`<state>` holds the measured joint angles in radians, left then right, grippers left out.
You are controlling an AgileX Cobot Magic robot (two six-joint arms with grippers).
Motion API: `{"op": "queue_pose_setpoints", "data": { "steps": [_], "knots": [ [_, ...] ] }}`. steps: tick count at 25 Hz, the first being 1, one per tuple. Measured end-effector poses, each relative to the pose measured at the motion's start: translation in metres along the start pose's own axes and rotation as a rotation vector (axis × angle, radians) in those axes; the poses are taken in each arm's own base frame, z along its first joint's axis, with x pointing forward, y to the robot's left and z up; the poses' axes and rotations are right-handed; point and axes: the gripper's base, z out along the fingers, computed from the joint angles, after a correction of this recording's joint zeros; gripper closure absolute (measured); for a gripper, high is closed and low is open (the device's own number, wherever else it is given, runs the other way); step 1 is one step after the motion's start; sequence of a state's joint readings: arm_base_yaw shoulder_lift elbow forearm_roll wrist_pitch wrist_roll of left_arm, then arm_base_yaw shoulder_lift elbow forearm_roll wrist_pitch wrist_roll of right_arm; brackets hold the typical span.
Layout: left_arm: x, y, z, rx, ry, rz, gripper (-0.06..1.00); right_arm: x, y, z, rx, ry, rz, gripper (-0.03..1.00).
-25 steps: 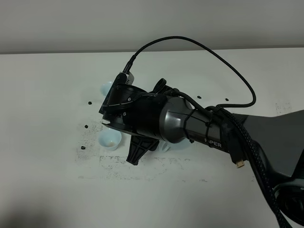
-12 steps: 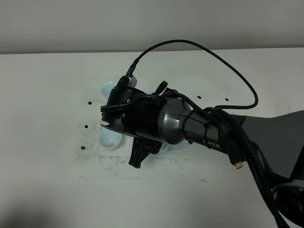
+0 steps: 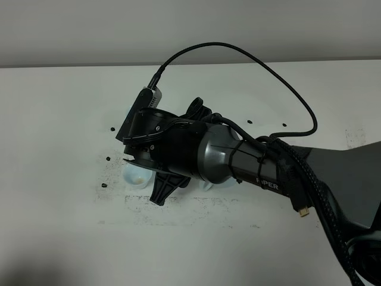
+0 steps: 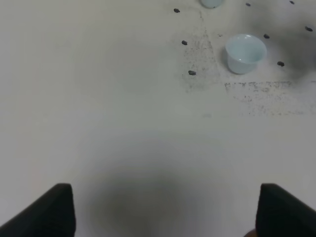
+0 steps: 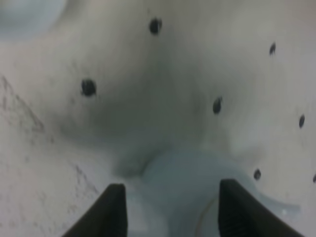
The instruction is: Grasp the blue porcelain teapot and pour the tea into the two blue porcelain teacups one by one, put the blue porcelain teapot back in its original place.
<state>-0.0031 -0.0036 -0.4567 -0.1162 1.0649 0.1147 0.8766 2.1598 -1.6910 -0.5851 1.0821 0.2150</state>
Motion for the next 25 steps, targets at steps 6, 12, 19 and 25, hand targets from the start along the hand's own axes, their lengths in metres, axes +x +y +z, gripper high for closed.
{"op": "queue_pose_setpoints", "data": {
  "steps": [6, 12, 19, 25],
  "knots": [
    [0.0, 0.0, 0.0, 0.0, 0.0, 0.0, 0.19, 0.0, -0.001, 0.012, 0.0, 0.008, 0.003, 0.52],
    [0.0, 0.0, 0.0, 0.0, 0.0, 0.0, 0.19, 0.003, -0.005, 0.019, 0.014, 0.043, 0.005, 0.52],
    [0.0, 0.0, 0.0, 0.0, 0.0, 0.0, 0.19, 0.008, -0.009, 0.022, 0.027, 0.097, 0.012, 0.52],
    [0.0, 0.0, 0.0, 0.0, 0.0, 0.0, 0.19, 0.009, -0.008, 0.022, 0.016, 0.108, 0.018, 0.52]
  ]
}}
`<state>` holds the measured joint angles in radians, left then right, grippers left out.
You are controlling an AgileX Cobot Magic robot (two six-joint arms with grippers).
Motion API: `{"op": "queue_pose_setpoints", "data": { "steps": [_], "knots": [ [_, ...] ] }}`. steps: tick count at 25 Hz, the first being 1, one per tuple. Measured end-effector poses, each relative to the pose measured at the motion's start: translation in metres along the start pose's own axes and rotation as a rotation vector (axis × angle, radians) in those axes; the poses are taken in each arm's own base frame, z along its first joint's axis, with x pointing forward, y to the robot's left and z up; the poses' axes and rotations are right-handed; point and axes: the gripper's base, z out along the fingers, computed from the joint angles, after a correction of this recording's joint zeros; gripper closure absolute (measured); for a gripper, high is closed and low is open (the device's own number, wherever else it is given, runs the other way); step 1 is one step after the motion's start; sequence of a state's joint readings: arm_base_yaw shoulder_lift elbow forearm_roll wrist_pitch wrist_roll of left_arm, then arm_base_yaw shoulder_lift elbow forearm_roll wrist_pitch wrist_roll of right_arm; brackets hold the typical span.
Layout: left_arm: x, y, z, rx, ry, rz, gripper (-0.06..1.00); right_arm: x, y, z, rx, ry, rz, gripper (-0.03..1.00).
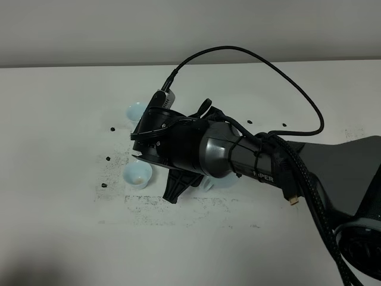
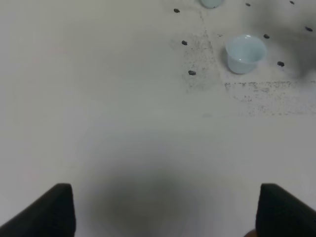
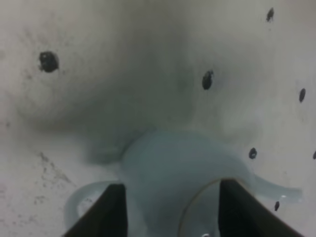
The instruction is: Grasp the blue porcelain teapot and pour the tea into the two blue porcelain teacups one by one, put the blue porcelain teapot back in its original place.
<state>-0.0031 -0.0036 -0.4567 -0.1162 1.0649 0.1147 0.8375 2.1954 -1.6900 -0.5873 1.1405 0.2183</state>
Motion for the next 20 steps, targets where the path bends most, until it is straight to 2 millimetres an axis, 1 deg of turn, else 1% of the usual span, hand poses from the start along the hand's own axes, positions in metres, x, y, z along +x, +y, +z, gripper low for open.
{"op": "queue_pose_setpoints", "data": {
  "steps": [10, 16, 20],
  "knots": [
    [0.0, 0.0, 0.0, 0.0, 0.0, 0.0, 0.19, 0.006, 0.004, -0.002, -0.007, 0.062, 0.002, 0.52],
    [0.0, 0.0, 0.0, 0.0, 0.0, 0.0, 0.19, 0.006, 0.004, -0.002, -0.01, 0.069, 0.004, 0.52],
    [0.0, 0.0, 0.0, 0.0, 0.0, 0.0, 0.19, 0.006, 0.011, -0.006, -0.019, 0.068, -0.006, 0.52]
  ]
}}
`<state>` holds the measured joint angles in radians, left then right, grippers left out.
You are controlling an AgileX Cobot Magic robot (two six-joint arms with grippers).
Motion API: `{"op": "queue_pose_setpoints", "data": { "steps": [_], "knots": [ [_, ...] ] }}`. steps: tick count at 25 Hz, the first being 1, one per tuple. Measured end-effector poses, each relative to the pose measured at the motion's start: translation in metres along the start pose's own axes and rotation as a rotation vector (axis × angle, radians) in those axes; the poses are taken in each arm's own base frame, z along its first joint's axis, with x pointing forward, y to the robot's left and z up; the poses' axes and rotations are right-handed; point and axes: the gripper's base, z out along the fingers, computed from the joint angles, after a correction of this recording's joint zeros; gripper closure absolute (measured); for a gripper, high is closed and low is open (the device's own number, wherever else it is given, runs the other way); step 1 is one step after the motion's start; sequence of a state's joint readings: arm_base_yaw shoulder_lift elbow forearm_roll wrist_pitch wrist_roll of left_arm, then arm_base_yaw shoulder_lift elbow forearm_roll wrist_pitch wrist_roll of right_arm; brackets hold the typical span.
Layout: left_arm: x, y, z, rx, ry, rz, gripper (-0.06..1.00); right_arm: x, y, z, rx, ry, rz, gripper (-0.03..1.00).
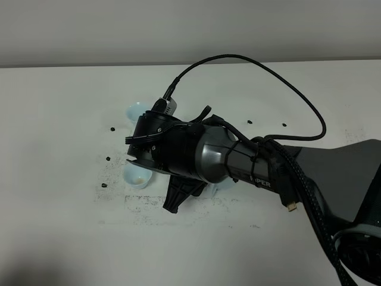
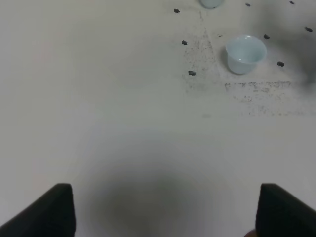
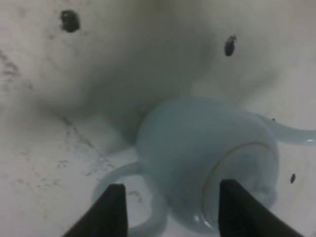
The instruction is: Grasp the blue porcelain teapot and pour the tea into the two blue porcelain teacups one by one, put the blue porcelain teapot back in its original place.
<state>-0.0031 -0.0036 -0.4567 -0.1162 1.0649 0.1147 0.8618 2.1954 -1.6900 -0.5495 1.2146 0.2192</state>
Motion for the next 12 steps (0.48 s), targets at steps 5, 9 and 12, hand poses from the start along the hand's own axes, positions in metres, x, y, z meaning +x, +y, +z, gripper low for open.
{"op": "queue_pose_setpoints", "data": {
  "steps": [5, 9, 12],
  "knots": [
    [0.0, 0.0, 0.0, 0.0, 0.0, 0.0, 0.19, -0.0003, 0.0048, -0.0024, -0.006, -0.004, -0.008, 0.52],
    [0.0, 0.0, 0.0, 0.0, 0.0, 0.0, 0.19, -0.0002, 0.0052, -0.0026, -0.007, -0.003, -0.009, 0.52],
    [0.0, 0.0, 0.0, 0.0, 0.0, 0.0, 0.19, -0.0003, 0.0049, -0.0026, -0.004, -0.004, -0.01, 0.52]
  ]
}}
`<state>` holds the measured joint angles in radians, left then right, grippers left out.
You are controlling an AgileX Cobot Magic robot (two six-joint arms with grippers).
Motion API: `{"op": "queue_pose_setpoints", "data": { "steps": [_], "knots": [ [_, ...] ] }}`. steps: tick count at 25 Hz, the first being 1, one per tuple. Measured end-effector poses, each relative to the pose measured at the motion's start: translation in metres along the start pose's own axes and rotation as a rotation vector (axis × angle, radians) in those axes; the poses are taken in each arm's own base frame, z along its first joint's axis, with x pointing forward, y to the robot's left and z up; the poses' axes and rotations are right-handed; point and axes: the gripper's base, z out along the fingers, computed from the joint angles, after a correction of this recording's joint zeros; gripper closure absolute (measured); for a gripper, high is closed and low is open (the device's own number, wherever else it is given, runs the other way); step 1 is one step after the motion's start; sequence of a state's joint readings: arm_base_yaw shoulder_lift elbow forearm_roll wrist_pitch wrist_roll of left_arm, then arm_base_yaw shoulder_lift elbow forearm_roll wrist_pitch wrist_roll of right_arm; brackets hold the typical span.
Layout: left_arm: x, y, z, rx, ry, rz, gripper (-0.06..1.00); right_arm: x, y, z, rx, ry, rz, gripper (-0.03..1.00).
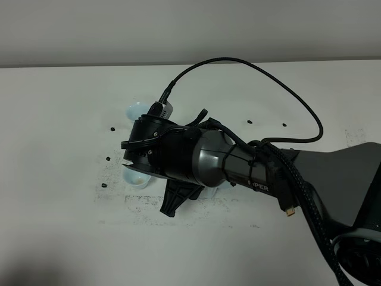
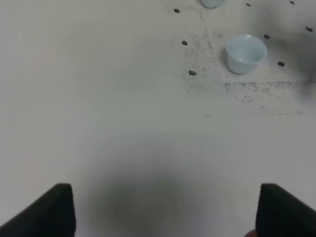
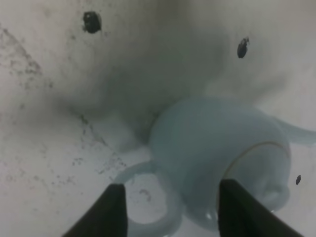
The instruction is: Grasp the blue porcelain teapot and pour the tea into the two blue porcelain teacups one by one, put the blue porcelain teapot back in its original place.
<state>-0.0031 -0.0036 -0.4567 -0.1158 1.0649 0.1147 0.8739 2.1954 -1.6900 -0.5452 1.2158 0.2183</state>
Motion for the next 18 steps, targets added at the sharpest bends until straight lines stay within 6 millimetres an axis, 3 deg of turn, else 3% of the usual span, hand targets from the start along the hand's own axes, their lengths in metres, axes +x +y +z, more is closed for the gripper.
{"op": "queue_pose_setpoints", "data": {
  "steps": [18],
  "knots": [
    [0.0004, 0.0034, -0.0001, -0.037, 0.004, 0.016, 0.19, 0.0009, -0.0045, 0.0031, -0.012, 0.01, 0.019, 0.52]
  ]
}}
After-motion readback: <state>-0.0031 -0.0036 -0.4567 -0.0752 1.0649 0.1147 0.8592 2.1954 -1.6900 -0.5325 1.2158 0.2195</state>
